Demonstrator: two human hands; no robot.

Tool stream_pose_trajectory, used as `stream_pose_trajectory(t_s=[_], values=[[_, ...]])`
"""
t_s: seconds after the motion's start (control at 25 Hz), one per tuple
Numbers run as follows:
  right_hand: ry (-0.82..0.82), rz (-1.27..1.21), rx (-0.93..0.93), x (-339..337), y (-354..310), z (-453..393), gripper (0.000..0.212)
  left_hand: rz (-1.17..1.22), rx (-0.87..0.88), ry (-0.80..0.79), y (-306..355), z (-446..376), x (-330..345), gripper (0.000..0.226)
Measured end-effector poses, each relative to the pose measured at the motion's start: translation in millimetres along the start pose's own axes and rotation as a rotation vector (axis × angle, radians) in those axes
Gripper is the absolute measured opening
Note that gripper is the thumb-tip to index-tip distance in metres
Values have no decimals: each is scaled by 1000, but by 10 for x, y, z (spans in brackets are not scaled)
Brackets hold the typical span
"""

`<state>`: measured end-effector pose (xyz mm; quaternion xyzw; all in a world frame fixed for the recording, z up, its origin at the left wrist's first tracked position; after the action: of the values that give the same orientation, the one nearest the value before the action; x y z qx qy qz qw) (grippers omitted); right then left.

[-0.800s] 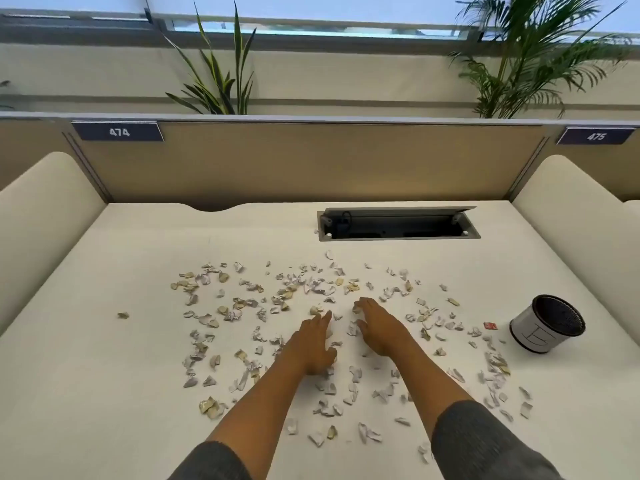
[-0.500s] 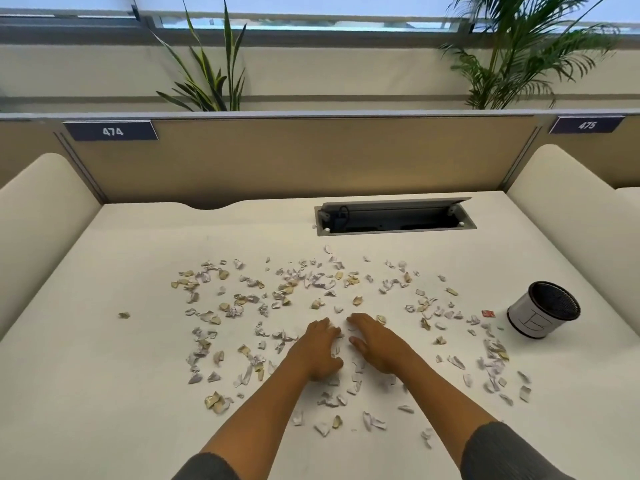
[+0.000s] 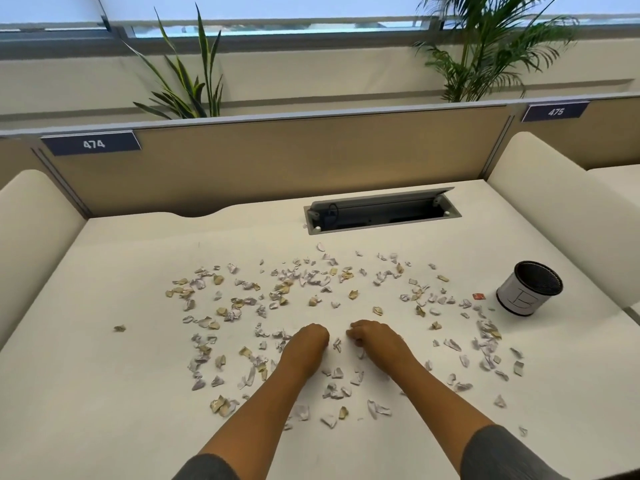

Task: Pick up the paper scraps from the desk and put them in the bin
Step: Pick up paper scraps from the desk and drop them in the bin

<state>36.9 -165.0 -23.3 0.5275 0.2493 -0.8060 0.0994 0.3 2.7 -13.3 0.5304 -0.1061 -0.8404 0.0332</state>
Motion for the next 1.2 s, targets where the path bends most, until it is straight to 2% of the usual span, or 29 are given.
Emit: stream_pose_trajectory(t_s=[0.12,0.24,0.32,0.44,0.56,0.76,0.84,1.0,1.12,1.2], values=[[29,29,13,12,3,10,22,136,-2,62,-42,-36,16,25],[79,-98,52,19,83,-15,25,594,-51,183,-134,-45,-40,19],[146,-353,125,-34,136,-12,22,920,-68,199,-192,-38,-82,13],[228,-763,233,-155,237,19,15,1457,-160,104,-162,-59,-106,20],[215,-1058,249,-261,235,28,19,1801,-318,30,14,-123,-129,20],[152,-1183,162,-452,24,-8,15,2074,-344,-57,319,-163,-126,29],[133,-1112,120,-514,-55,-15,16,2118,-375,-40,408,-211,-101,25],[12,-968,55,-664,-115,-32,19,2145,-400,-17,592,-332,-79,37],[62,-918,43,-819,121,-59,19,2128,-430,-20,683,-426,-86,35],[135,-811,98,-886,434,-65,22,2123,-461,-4,702,-474,-88,36]])
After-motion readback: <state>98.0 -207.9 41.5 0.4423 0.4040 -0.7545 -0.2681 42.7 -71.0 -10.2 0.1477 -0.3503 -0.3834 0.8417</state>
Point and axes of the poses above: each hand's wrist, its own z-axis away from the middle knuckle, its own x-axis out of the palm, y = z × x, the point moved 2 cm from there along -z, towards the middle knuckle, and after that the axes turned 10 degrees about -y, right-handed, at the moved point
